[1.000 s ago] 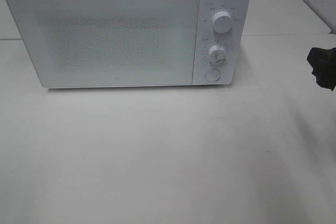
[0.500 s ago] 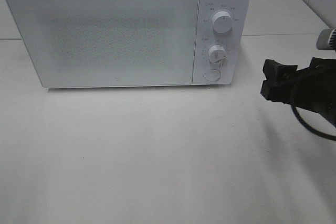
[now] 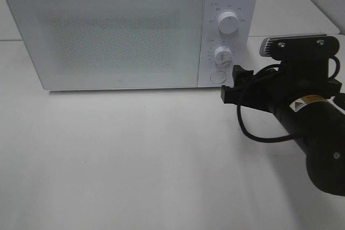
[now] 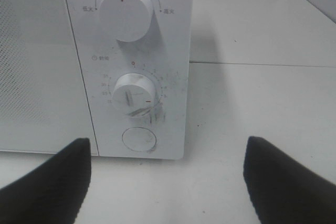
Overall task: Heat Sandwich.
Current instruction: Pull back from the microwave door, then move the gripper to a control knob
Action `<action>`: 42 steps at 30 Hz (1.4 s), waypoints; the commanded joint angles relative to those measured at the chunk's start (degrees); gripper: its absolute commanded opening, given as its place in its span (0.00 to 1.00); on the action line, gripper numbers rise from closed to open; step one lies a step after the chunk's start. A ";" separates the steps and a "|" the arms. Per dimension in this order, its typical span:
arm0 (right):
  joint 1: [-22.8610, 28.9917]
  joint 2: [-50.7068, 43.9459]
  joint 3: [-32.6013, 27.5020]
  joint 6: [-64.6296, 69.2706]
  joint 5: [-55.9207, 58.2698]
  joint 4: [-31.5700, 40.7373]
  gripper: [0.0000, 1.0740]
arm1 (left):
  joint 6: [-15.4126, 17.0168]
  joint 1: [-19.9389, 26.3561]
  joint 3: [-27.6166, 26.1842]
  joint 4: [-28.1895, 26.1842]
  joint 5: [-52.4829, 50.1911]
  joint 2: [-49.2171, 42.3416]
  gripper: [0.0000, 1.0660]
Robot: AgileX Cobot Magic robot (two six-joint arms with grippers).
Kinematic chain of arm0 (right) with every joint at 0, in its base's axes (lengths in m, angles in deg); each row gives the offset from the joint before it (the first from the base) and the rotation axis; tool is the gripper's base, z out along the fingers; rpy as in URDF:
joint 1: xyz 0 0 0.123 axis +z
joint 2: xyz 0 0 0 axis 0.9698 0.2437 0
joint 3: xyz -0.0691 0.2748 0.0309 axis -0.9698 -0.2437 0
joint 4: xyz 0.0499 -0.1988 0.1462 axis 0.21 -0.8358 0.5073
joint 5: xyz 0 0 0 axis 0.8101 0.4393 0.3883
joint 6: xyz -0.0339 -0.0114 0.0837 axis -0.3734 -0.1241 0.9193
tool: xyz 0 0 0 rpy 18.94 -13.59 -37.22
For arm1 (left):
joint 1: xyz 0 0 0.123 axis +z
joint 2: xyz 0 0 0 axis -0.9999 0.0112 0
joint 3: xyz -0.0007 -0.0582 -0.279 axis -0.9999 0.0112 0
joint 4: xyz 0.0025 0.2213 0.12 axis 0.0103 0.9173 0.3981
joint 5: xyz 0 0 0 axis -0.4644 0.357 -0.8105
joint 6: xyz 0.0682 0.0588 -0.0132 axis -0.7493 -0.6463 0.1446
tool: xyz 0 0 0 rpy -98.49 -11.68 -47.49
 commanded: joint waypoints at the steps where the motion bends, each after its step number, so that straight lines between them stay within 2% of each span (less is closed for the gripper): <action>1: 0.29 1.78 2.06 -0.80 -0.86 0.23 0.71 | -0.06 0.23 0.23 0.17 -0.46 -1.55 0.95; 15: -0.17 10.03 10.14 -0.17 -2.58 -0.40 0.71 | -0.06 0.23 0.23 0.17 -0.46 -1.55 0.95; 28: -4.64 16.73 17.76 0.06 -1.89 -3.61 0.71 | -0.06 0.23 0.23 0.17 -0.46 -1.55 0.95; 42: -7.05 22.69 24.64 0.06 1.20 -5.04 0.71 | -0.06 0.23 0.23 0.17 -0.46 -1.55 0.95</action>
